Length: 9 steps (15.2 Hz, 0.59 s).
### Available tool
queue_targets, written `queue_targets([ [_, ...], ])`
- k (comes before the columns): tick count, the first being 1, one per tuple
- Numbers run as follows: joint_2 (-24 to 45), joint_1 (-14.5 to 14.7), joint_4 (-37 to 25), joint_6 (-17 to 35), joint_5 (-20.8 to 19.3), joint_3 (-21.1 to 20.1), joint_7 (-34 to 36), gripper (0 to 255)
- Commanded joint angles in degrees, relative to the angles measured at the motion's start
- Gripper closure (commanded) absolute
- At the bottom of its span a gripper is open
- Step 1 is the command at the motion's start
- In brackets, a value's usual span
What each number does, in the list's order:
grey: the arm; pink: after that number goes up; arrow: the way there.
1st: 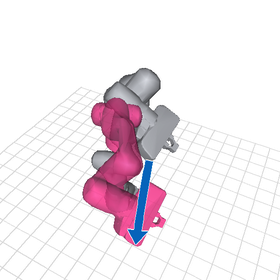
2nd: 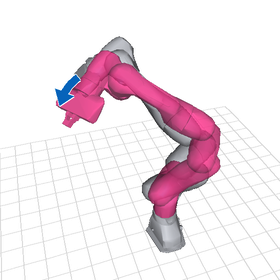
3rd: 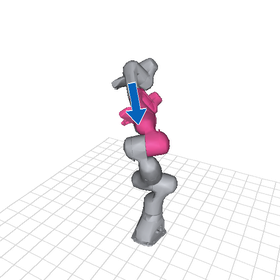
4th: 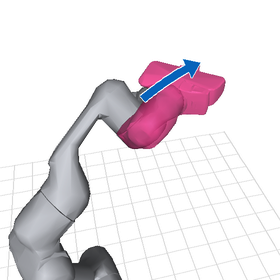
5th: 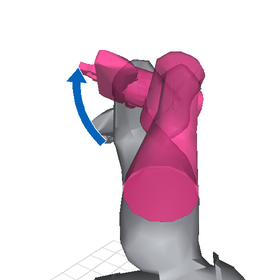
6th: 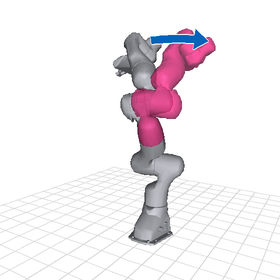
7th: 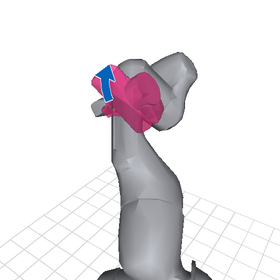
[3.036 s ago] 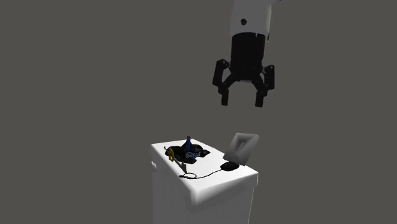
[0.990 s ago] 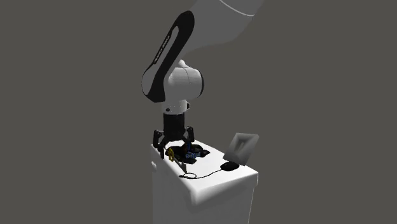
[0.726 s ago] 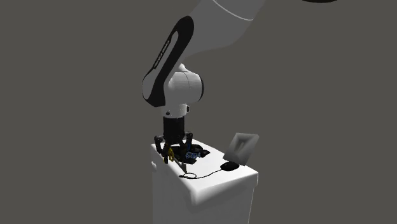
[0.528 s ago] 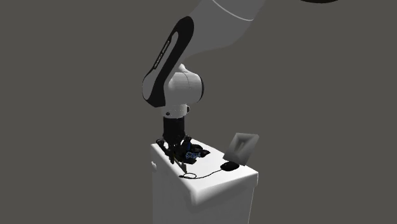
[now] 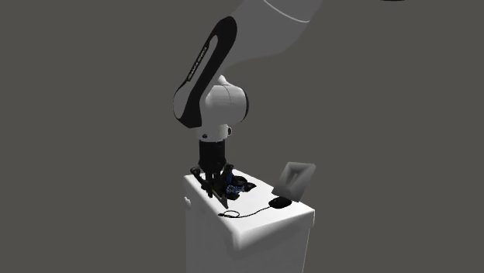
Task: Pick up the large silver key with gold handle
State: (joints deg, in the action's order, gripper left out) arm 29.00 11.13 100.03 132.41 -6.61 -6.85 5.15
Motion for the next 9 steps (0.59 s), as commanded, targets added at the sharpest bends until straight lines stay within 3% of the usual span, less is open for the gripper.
queue_targets([
  [1,-0.7,0.0,-0.3,-1.0,0.1,-0.1,0.0,255],
  [9,-3.8,-0.2,-2.1,-5.8,0.8,-0.4,-0.6,255],
])
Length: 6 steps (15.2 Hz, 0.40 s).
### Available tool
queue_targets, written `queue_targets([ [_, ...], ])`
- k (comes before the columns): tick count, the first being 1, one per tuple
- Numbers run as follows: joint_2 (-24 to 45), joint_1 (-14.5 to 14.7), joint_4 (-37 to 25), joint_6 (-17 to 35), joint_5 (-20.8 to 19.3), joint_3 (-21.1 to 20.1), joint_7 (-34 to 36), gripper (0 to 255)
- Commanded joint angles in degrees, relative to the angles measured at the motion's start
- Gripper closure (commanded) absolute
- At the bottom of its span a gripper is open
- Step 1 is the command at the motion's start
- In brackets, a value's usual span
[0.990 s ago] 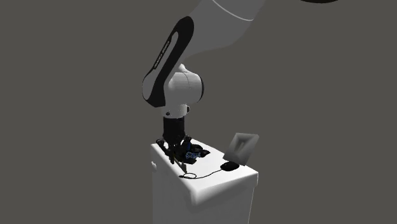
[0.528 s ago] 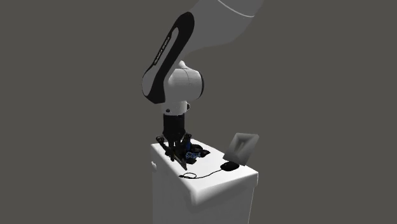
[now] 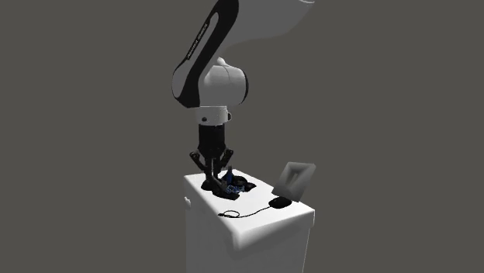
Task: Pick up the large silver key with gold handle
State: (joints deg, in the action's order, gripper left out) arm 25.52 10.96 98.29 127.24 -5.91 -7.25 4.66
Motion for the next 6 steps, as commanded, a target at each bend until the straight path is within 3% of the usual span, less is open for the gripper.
queue_targets([
  [1,-0.6,0.0,-0.6,-1.3,0.1,-0.1,-0.1,255],
  [6,-1.7,-0.1,-1.6,-3.3,0.4,-0.2,-0.3,255],
])
